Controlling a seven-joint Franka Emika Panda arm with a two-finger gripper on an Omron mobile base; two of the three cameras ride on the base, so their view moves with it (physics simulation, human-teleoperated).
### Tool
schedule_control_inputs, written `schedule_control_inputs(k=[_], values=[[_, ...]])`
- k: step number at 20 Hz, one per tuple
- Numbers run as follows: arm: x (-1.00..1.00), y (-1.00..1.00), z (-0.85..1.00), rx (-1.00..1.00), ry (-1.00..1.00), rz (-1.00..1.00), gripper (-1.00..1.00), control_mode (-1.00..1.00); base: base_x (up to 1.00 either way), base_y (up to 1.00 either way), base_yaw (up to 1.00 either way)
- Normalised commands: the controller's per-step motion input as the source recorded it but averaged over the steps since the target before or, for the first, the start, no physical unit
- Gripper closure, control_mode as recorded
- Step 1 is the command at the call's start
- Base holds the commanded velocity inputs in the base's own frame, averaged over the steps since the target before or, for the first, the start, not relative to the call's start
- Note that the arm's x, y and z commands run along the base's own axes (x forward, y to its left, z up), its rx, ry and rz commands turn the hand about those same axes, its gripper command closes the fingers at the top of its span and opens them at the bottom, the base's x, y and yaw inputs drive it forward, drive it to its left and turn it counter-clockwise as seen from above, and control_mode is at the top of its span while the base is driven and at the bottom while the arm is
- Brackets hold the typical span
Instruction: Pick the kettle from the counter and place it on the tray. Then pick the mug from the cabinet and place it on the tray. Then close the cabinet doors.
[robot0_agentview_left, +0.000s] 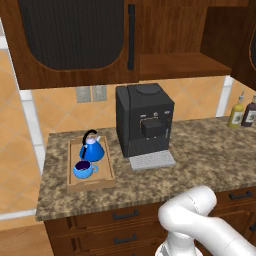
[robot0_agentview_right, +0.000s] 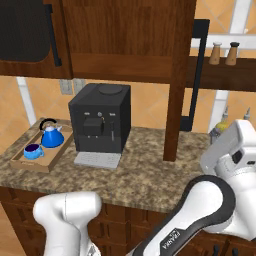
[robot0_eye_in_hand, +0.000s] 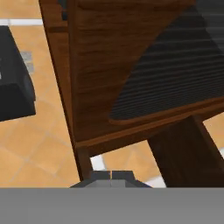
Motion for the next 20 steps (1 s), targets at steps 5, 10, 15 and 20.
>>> schedule_control_inputs(k=[5, 10, 15, 20], values=[[0.00, 0.90, 0.20, 0.00, -0.24, 0.14, 1.00, -1.00, 0.00, 0.00, 0.00], [0.00, 1.00, 0.31, 0.00, -0.25, 0.11, 1.00, -1.00, 0.00, 0.00, 0.00], [0.00, 0.87, 0.57, 0.00, -0.33, 0.09, 1.00, -1.00, 0.00, 0.00, 0.00], [0.00, 0.79, 0.54, 0.00, -0.30, 0.07, 1.00, -1.00, 0.00, 0.00, 0.00]])
